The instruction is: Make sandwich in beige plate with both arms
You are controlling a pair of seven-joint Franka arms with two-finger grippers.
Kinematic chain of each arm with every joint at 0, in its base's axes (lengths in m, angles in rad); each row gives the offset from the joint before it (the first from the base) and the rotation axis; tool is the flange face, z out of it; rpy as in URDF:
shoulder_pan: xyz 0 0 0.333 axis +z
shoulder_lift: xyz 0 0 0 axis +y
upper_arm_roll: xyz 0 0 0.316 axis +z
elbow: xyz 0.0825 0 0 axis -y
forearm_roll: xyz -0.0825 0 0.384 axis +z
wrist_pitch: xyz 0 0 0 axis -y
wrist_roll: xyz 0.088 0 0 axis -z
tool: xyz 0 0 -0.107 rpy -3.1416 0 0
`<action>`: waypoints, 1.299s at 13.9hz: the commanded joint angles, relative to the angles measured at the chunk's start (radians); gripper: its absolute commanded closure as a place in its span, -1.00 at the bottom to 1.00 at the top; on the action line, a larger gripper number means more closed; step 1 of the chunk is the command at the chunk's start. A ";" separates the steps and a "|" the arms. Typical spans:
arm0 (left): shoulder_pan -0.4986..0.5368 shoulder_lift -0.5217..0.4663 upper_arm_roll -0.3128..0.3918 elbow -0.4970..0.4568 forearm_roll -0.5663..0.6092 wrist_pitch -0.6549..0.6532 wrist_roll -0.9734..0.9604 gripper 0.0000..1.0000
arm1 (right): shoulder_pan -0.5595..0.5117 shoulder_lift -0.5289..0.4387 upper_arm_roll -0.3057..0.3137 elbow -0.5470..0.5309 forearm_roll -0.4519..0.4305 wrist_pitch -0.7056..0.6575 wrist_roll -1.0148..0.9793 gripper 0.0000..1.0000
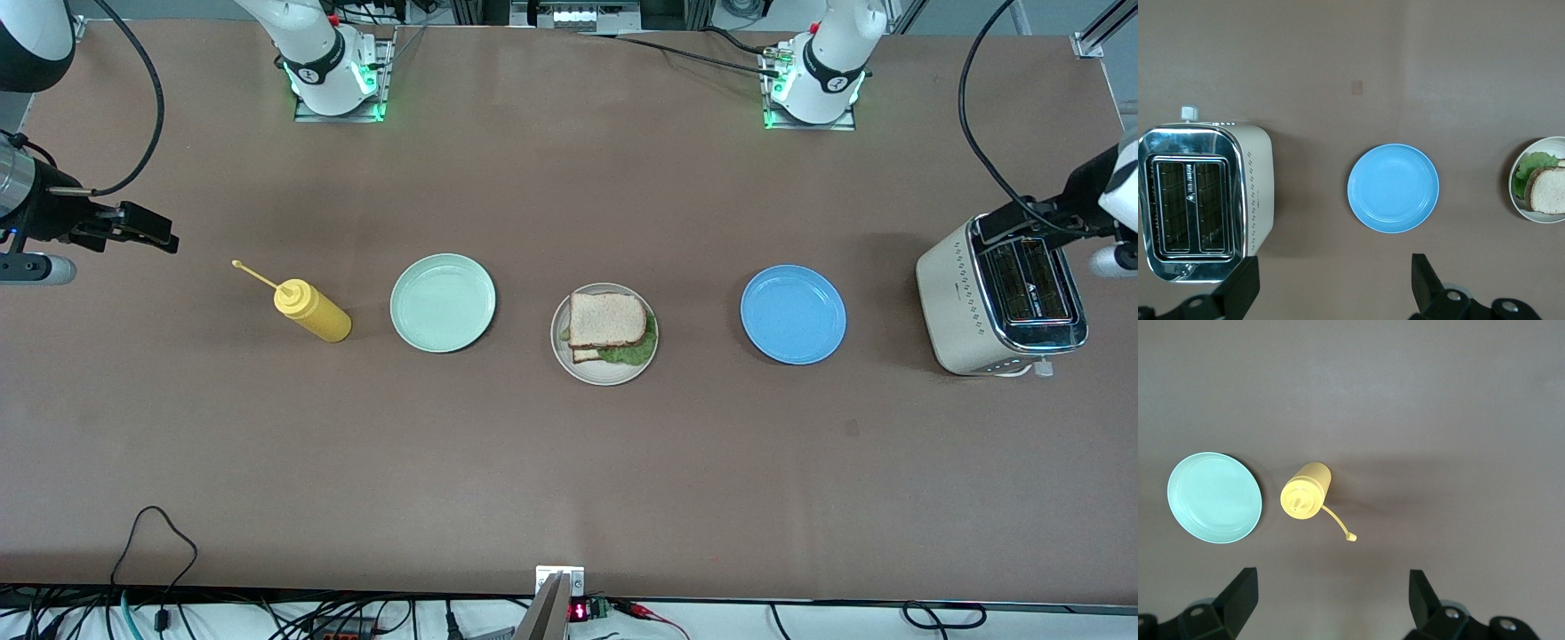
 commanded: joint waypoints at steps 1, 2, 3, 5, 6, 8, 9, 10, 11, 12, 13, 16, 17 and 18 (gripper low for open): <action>-0.012 -0.116 -0.019 -0.137 0.027 0.040 -0.009 -1.00 | 0.003 -0.010 -0.002 -0.006 0.000 0.003 0.000 -1.00; -0.012 -0.116 -0.019 -0.131 0.027 0.008 -0.009 -1.00 | 0.001 -0.010 -0.002 -0.006 0.000 0.003 -0.003 -1.00; -0.012 -0.116 -0.022 -0.129 0.028 -0.007 -0.010 -1.00 | 0.001 -0.010 -0.002 -0.008 0.002 0.001 -0.003 -1.00; -0.012 -0.116 -0.026 -0.128 0.040 -0.027 -0.010 -1.00 | 0.001 -0.010 -0.002 -0.006 0.002 0.001 0.000 -1.00; -0.012 -0.117 -0.027 -0.126 0.086 -0.035 -0.007 -1.00 | 0.001 -0.010 -0.002 -0.006 0.002 0.001 0.000 -1.00; -0.012 -0.125 -0.027 -0.123 0.090 -0.041 -0.004 -1.00 | 0.001 -0.010 -0.002 -0.008 0.002 0.001 0.000 -1.00; -0.012 -0.127 -0.026 -0.123 0.090 -0.041 -0.004 -1.00 | 0.001 -0.010 -0.002 -0.008 0.002 0.001 -0.003 -1.00; -0.012 -0.127 -0.026 -0.123 0.087 -0.041 -0.004 -1.00 | -0.002 -0.010 -0.002 -0.008 0.002 -0.002 0.000 -1.00; -0.014 -0.127 -0.027 -0.122 0.084 -0.041 -0.004 -1.00 | -0.002 -0.010 -0.002 -0.008 0.002 0.000 0.000 -1.00; -0.014 -0.127 -0.033 -0.122 0.079 -0.041 -0.004 -1.00 | -0.002 -0.010 -0.002 -0.006 0.002 0.001 0.000 -1.00; -0.014 -0.127 -0.038 -0.122 0.077 -0.043 -0.005 -1.00 | -0.002 -0.010 -0.002 -0.008 0.002 -0.002 -0.003 -1.00; -0.014 -0.127 -0.041 -0.122 0.076 -0.041 -0.010 -1.00 | -0.004 -0.010 -0.002 -0.008 0.002 0.000 -0.003 -1.00; -0.014 -0.127 -0.042 -0.122 0.076 -0.038 -0.012 -1.00 | -0.004 -0.010 -0.002 -0.008 0.002 0.000 -0.003 -1.00; -0.021 -0.127 -0.042 -0.122 0.076 -0.038 -0.013 -1.00 | -0.004 -0.010 -0.002 -0.008 0.003 0.000 -0.003 -1.00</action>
